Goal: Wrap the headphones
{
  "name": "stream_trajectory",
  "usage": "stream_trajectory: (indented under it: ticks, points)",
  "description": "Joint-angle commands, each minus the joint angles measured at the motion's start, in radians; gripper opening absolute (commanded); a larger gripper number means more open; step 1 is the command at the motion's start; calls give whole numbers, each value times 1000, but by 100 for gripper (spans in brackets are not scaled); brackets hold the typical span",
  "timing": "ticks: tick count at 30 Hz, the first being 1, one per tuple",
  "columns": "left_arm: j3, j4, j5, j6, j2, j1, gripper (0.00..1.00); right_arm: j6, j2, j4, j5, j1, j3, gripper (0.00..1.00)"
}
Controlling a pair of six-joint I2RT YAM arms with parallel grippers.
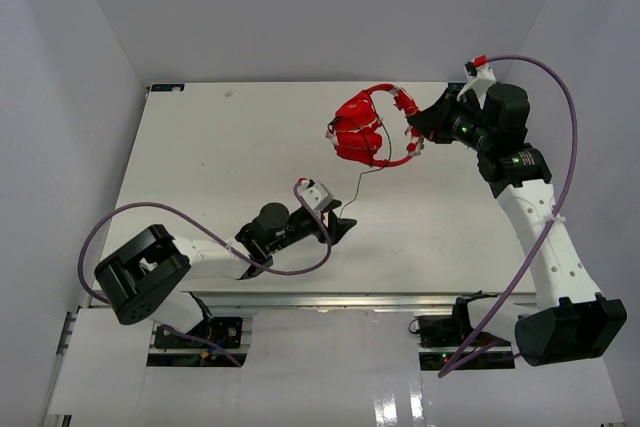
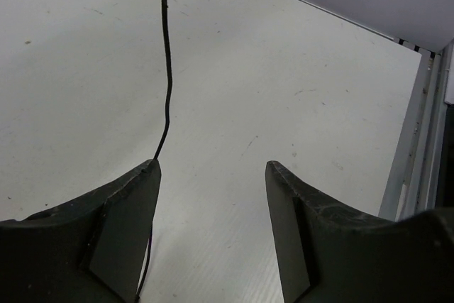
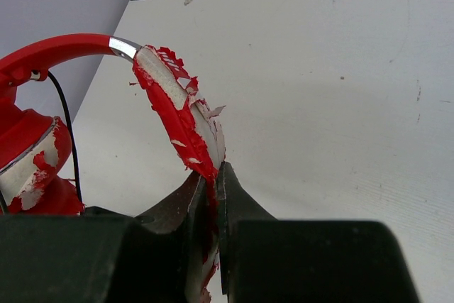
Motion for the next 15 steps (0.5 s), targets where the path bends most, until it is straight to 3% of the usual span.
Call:
stream_trajectory:
  ticks: [1, 5, 10, 13, 15]
  points:
    - [-12, -25, 63, 43, -17, -3, 73, 24, -22, 61, -71, -9, 39, 8]
    - [83, -34, 97, 54, 112, -3, 74, 39, -28, 73, -101, -10, 17, 8]
    - [282, -140, -62, 71, 287, -3, 71, 28, -45, 72, -127, -17, 14, 8]
    - [300, -129, -94, 79, 314, 7, 65, 12, -53, 69, -165, -36, 20, 8]
    - [288, -104, -85, 62, 321, 21, 48, 7, -51, 70, -202, -60, 20, 8]
